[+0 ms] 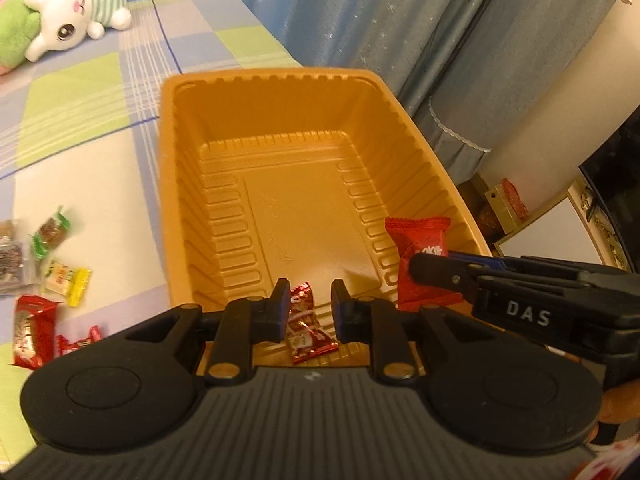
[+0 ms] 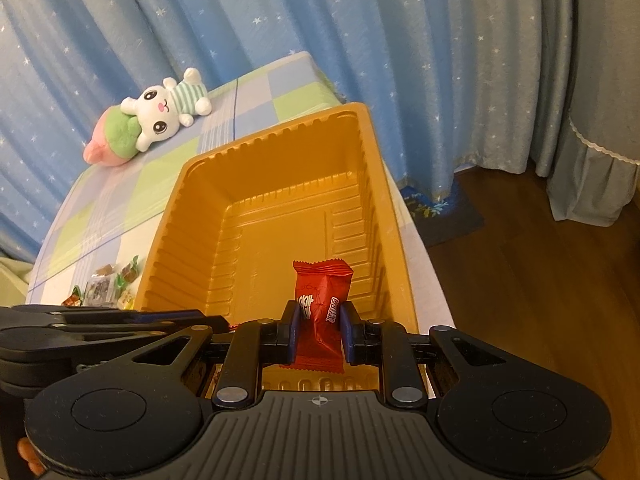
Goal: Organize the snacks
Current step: 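Open both grippers to drop the candies into the orange tray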
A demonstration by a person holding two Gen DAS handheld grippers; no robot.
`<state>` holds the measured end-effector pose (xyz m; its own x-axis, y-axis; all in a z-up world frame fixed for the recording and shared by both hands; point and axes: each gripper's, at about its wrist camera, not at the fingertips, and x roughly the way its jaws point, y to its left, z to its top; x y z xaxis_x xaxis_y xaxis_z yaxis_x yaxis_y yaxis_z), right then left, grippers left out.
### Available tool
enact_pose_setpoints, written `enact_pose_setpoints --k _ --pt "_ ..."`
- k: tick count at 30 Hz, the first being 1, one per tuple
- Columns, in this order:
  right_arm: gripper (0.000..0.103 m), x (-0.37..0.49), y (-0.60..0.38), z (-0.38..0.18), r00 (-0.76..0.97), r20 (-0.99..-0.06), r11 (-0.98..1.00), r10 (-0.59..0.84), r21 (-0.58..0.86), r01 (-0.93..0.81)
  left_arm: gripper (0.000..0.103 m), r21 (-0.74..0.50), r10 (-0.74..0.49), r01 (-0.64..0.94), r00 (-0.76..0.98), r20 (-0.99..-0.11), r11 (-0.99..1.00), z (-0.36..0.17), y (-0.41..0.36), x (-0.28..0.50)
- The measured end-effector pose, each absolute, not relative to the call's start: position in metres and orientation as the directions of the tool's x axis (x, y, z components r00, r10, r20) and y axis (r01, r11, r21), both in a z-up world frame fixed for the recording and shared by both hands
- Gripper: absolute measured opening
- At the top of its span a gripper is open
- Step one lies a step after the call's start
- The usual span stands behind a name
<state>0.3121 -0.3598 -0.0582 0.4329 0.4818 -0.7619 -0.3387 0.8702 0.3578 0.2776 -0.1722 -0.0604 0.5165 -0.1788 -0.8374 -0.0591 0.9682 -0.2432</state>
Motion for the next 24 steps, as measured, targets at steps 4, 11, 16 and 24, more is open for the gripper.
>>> enact_pose_setpoints --k 4,11,16,24 --pt "0.022 0.315 -0.354 -0.061 0.416 -0.767 0.864 0.488 0.359 -0.352 0.022 -0.238 -0.160 -0.082 0.531 -0.832 0.968 -0.053 -0.165 0.271" --pt "0.022 0.319 -0.346 -0.062 0.402 -0.762 0.851 0.508 0.369 -0.375 0.027 -0.233 -0.134 -0.116 0.546 -0.827 0.966 -0.046 -0.156 0.261" --pt "0.022 0.316 -0.345 -0.061 0.391 -0.758 0.842 0.523 0.385 -0.379 0.032 -0.209 -0.103 -0.131 0.556 -0.825 0.969 -0.041 -0.151 0.247" --pt "0.024 0.297 -0.343 -0.053 0.401 -0.757 0.846 0.515 0.375 -0.379 0.035 -0.219 -0.085 -0.172 0.570 -0.817 0.960 -0.032 -0.130 0.218"
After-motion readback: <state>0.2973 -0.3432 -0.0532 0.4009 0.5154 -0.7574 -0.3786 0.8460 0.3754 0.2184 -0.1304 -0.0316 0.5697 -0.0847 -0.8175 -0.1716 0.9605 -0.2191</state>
